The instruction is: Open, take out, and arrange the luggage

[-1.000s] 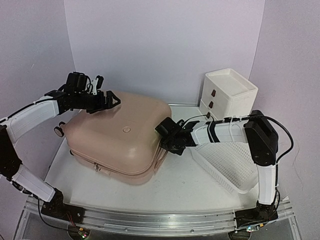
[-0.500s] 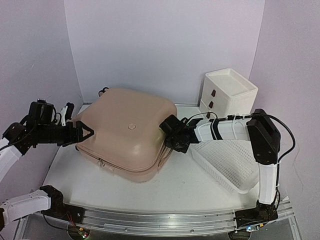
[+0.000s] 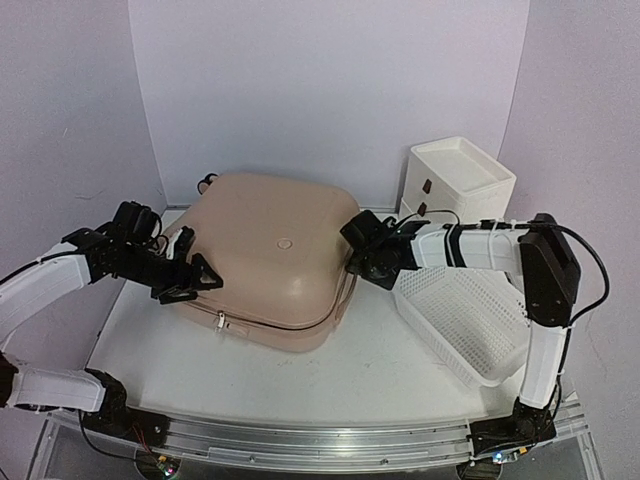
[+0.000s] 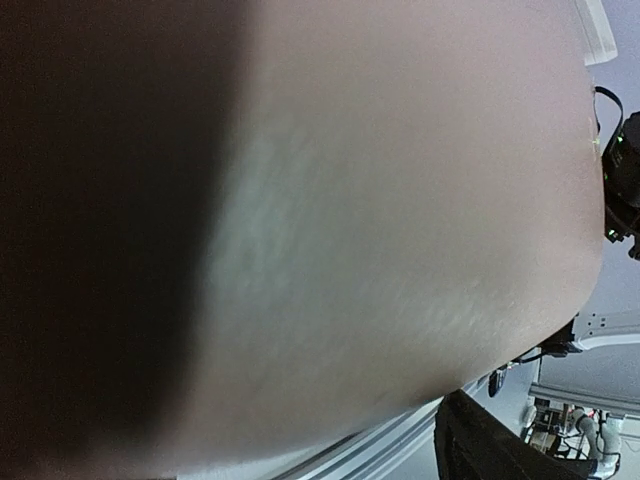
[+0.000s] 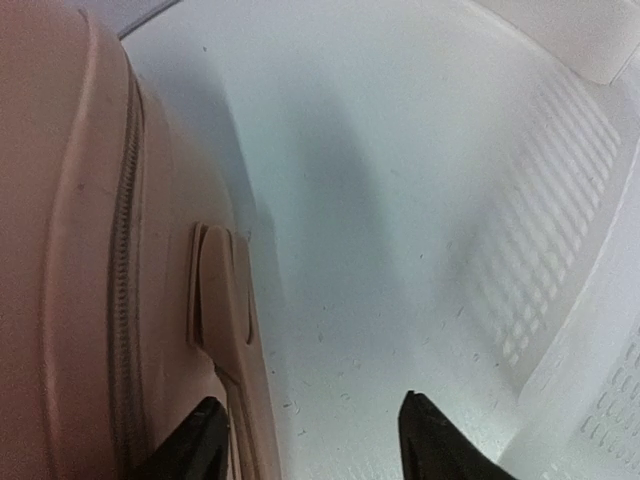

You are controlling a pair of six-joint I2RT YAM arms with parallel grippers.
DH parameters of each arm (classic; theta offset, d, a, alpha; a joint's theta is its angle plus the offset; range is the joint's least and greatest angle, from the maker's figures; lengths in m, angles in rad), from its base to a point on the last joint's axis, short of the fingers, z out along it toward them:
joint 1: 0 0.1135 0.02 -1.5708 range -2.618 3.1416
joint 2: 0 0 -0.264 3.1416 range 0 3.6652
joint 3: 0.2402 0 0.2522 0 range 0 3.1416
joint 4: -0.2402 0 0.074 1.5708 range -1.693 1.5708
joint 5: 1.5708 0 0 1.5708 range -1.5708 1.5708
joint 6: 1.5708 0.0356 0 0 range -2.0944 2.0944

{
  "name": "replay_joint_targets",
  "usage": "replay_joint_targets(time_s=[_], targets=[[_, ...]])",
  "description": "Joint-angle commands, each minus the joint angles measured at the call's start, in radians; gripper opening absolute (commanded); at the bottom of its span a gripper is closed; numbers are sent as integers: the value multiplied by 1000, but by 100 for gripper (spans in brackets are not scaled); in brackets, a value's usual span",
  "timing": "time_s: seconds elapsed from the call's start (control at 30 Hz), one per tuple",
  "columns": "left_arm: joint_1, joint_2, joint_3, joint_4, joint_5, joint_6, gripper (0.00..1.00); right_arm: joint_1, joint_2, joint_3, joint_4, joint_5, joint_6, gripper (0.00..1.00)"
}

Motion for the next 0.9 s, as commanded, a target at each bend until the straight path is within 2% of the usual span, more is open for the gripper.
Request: replay_joint_targets(time_s=[0.0,0.2,0.37,0.53,0.7,0.87], targets=[[10,133,102,267,-25,8,88,-19,-120,20,10,0,-179,67],[10,184,172,265,-45,62,94,-19,-174,22,5,-130,-401,79],[10,61,49,252,-73,65,97,-19,-236,19,-12,-258,-573,93],[-20,-61,-88,220,-118,26,86,-19,-257,41,-68,-340,-630,98],[-249,-55,-93,179,-410,22,76,-18,-268,47,-68,-398,-629,98],[-316,16,-70,177,-586,11,58,-19,-278,37,-67,-423,-614,98]])
